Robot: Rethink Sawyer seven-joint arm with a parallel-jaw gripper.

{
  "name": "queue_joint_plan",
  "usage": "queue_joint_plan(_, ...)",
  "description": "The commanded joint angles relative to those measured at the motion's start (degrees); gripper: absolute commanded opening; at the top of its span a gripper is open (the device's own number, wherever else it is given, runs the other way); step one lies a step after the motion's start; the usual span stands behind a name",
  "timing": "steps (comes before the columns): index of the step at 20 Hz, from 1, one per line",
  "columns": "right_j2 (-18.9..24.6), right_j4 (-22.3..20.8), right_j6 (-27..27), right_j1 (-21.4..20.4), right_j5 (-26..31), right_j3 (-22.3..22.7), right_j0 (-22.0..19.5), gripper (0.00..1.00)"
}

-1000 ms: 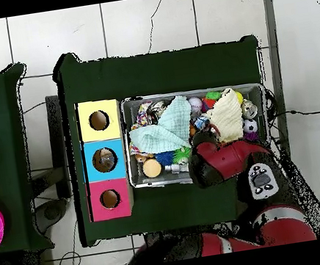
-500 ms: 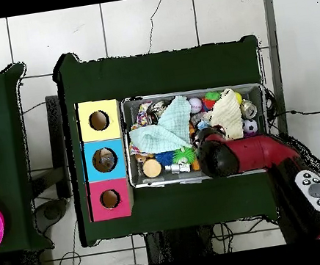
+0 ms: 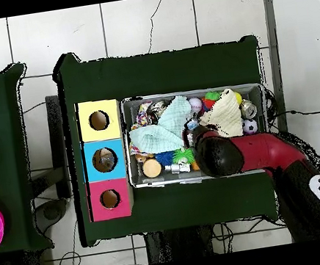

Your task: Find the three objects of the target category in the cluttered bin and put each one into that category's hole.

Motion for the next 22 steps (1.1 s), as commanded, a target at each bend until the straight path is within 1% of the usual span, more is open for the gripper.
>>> queue_joint_plan(1, 10.66, 4.66, -0.85, -1.44, 4.85, 8.09, -1.87, 0.00)
queue_joint_plan(5, 11.66, 7.15, 2.41, -1.80, 3.80, 10.57, -1.96, 0.00)
queue_joint_plan(9, 14.58, 11.57, 4.82, -0.84, 3.86, 13.23, -3.36, 0.00)
queue_joint_plan(14, 18.46, 17.29, 7.32, -2.87, 4.50, 16.74, -3.77, 0.00)
queue_joint_plan(17, 20.00, 19.75, 8.69, -4.72, 3.80, 18.68, -3.17, 0.00)
queue_joint_plan(22, 22.12, 23.16, 9.06, -6.45, 3.54, 21.32, -2.85, 0.00)
